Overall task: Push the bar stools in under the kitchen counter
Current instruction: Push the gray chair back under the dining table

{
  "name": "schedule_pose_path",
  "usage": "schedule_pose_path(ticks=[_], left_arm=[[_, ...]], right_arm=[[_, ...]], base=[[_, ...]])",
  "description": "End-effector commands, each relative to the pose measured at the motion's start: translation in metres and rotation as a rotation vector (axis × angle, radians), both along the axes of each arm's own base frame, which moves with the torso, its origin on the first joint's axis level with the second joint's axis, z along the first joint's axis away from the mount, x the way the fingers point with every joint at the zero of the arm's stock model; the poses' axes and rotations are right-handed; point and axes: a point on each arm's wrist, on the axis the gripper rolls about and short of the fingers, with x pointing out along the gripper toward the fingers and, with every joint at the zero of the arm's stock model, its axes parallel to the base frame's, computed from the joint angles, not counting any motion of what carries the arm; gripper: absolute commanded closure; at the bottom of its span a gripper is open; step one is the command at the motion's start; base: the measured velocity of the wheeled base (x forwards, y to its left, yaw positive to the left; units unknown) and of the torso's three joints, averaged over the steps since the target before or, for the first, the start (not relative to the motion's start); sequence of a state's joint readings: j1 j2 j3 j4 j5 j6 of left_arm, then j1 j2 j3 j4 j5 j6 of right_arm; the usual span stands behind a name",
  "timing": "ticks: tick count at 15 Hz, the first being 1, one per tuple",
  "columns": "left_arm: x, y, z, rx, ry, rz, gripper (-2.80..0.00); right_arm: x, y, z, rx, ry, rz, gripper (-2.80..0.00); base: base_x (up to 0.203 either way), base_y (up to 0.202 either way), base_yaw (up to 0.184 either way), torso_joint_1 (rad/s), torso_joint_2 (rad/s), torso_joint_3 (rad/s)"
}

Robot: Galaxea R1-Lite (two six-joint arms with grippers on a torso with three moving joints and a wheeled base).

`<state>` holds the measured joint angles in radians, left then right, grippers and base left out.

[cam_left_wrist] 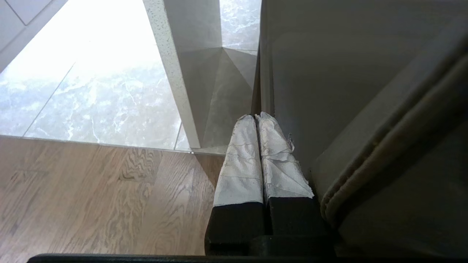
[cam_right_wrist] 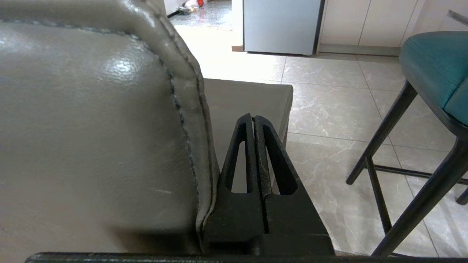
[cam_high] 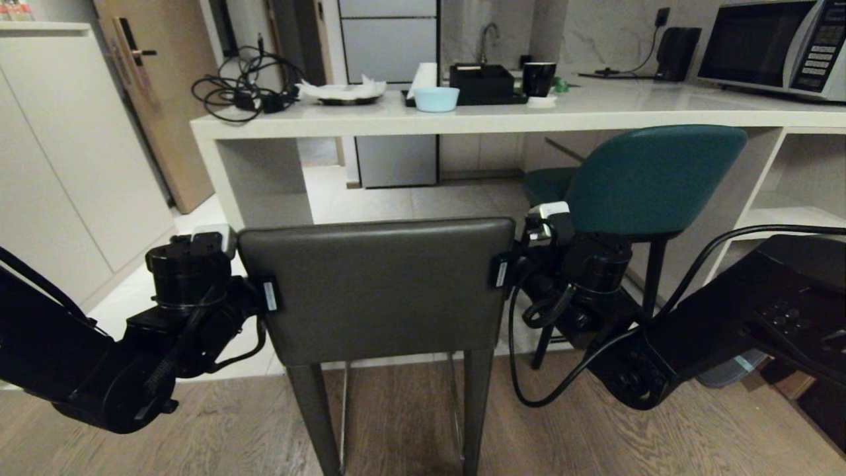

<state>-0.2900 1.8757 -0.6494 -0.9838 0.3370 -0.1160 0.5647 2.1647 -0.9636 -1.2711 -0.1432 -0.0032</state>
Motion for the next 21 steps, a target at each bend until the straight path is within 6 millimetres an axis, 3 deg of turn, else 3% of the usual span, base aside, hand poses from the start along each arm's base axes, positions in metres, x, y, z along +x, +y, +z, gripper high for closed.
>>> schedule_pose_path(ticks=[1, 8, 15, 21], left_arm=[[0.001, 0.0, 0.0, 0.0, 0.001, 0.001, 0.0], [0.0, -0.001, 0.002, -0.007, -0.005, -0.023, 0.0], [-0.008, 0.002, -0.014, -0.023, -0.062, -0.044, 0.0], [-0.01, 0.004, -0.011, -0.024, -0.069, -0.043, 0.0]], right_arm=[[0.0, 0.0, -0.001, 0.002, -0.003, -0.003, 0.0], [-0.001, 0.0, -0.002, 0.0, 0.002, -0.004, 0.0], [0.002, 0.006, -0.022, -0.029, 0.043, -0.001, 0.0], [0.002, 0.01, -0.024, -0.024, 0.042, -0.004, 0.0]], base=[[0.0, 0.0, 0.0, 0.0, 0.0, 0.0], [0.0, 0.0, 0.0, 0.0, 0.0, 0.0], [0.0, 0.0, 0.0, 0.0, 0.0, 0.0], [0.0, 0.0, 0.0, 0.0, 0.0, 0.0]])
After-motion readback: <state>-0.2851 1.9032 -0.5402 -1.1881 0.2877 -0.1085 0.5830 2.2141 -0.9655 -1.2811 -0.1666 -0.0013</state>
